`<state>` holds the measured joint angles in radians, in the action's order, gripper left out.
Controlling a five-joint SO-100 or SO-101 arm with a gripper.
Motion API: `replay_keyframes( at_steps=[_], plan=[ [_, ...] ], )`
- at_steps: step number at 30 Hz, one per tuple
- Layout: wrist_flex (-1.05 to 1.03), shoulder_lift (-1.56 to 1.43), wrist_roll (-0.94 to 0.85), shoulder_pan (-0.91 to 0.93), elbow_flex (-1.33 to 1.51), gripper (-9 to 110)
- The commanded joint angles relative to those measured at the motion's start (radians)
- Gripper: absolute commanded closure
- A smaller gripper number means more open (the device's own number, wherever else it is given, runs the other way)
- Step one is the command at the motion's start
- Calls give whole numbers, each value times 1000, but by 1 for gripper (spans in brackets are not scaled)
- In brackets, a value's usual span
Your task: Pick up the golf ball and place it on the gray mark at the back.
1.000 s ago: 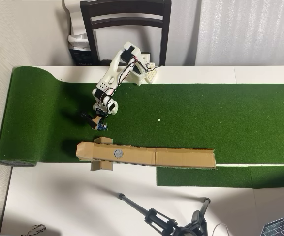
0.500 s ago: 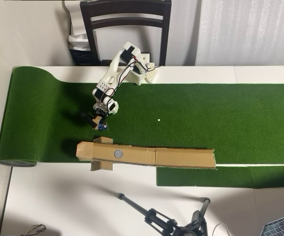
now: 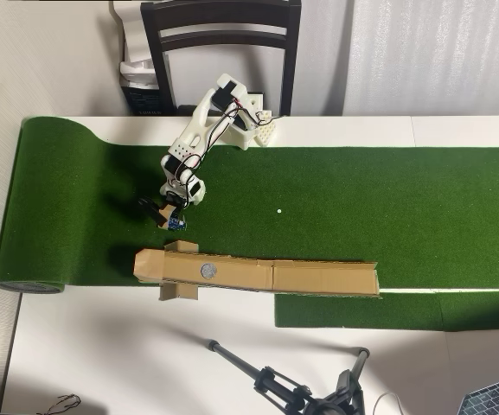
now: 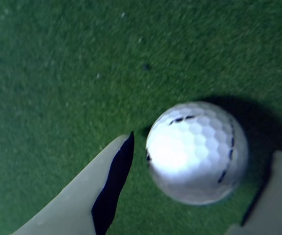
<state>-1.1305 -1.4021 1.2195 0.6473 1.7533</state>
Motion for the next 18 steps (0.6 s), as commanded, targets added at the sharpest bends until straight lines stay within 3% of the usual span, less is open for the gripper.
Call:
replay_keyframes(
  at_steps=[1, 5, 18],
  plan=[
    [35, -21, 12, -6, -63, 64],
    [35, -21, 12, -8, -63, 65],
    [35, -21, 12, -9, -63, 84]
  ],
)
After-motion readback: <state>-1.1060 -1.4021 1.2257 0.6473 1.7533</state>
